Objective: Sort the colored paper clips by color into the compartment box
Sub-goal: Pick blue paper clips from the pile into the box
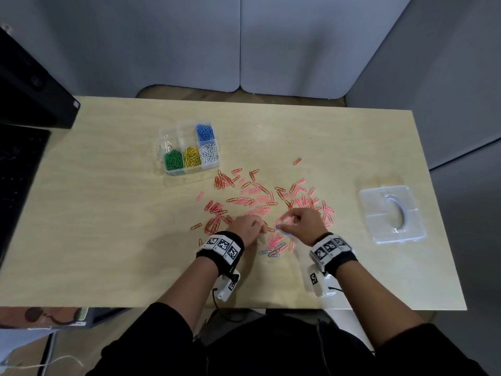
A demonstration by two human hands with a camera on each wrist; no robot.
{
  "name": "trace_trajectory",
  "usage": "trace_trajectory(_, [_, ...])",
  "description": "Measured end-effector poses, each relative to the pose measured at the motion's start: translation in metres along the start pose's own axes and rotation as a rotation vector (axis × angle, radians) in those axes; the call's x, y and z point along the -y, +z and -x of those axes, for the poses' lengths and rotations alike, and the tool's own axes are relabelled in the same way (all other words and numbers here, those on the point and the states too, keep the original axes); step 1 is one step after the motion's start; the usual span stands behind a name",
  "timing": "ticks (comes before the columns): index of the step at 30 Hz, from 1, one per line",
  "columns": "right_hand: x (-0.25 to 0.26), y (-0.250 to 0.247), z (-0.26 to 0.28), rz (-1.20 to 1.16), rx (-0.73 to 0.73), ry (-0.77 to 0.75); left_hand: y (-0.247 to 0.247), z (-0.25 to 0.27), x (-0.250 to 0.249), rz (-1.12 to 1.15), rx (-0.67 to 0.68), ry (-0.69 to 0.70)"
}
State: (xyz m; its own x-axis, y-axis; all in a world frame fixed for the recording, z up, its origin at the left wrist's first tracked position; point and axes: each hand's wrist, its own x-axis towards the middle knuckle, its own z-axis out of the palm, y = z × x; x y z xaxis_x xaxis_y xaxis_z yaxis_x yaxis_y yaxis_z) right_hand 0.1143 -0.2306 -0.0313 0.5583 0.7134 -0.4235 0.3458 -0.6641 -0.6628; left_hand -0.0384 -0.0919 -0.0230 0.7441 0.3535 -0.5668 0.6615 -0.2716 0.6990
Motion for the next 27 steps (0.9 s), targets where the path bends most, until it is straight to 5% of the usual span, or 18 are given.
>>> trace_trajectory(6, [0.007, 0.016, 0.002, 0.171, -0.014, -0.018, 0.010, 0.007, 0.007, -0.300, 0.098, 0.045])
trace_trajectory(12, [-0.005, 0.019, 0.004, 0.198, -0.008, -0.087, 0.018, 0.011, 0.010, -0.344, 0.108, 0.144])
trace_trajectory(15, [-0.008, 0.016, 0.009, -0.062, -0.074, -0.017, 0.019, 0.015, 0.014, -0.335, 0.074, 0.171])
trace_trajectory(20, [-0.011, 0.002, 0.031, -1.021, -0.076, 0.247, 0.024, 0.018, 0.026, -0.248, -0.038, 0.136])
trace_trajectory(22, [-0.015, -0.002, 0.041, -1.146, -0.045, 0.299, 0.024, 0.016, 0.024, -0.196, -0.062, 0.153])
trace_trajectory(24, [-0.021, 0.001, 0.046, -1.024, -0.061, 0.297, 0.027, 0.016, 0.021, -0.179, -0.064, 0.177])
trace_trajectory(27, [-0.032, 0.008, 0.047, -0.413, -0.110, 0.186, 0.038, 0.017, 0.019, -0.100, -0.074, 0.208])
